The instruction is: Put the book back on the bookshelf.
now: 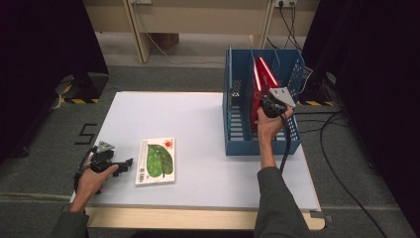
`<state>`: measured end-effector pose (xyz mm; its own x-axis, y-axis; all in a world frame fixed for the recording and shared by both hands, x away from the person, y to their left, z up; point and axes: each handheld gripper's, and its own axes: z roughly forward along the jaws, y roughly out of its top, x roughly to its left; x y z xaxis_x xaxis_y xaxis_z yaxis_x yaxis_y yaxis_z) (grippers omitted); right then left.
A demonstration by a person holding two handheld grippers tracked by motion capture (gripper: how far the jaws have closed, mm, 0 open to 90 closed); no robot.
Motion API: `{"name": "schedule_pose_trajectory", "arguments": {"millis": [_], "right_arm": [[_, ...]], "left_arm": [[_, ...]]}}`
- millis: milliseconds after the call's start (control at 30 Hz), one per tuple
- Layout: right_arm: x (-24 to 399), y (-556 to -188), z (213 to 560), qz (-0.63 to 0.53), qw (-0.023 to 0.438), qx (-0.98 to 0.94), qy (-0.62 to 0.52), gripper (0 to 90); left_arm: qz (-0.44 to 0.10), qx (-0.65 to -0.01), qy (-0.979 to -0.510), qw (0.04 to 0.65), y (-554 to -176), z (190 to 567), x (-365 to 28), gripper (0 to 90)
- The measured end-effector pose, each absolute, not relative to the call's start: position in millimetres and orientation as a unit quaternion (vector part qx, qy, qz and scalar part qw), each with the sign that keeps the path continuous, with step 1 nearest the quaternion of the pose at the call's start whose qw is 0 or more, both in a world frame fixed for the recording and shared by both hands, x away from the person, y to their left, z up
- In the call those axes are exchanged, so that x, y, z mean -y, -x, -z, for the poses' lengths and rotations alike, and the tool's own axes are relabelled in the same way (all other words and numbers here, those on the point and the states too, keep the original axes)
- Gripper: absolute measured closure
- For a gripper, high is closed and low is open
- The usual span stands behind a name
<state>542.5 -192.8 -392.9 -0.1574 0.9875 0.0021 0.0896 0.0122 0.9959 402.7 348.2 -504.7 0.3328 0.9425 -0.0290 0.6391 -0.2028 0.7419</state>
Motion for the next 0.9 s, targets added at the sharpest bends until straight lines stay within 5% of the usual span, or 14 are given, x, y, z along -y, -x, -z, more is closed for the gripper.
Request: {"name": "schedule_pose_trajectory", "arguments": {"millis": [900], "right_arm": [[216,-488,376,-0.525,0.376,-0.592,-0.483,61.3]], "left_arm": [[-0.225,-0.533,-0.742,0.339,-403,505,-348,11.8]]}}
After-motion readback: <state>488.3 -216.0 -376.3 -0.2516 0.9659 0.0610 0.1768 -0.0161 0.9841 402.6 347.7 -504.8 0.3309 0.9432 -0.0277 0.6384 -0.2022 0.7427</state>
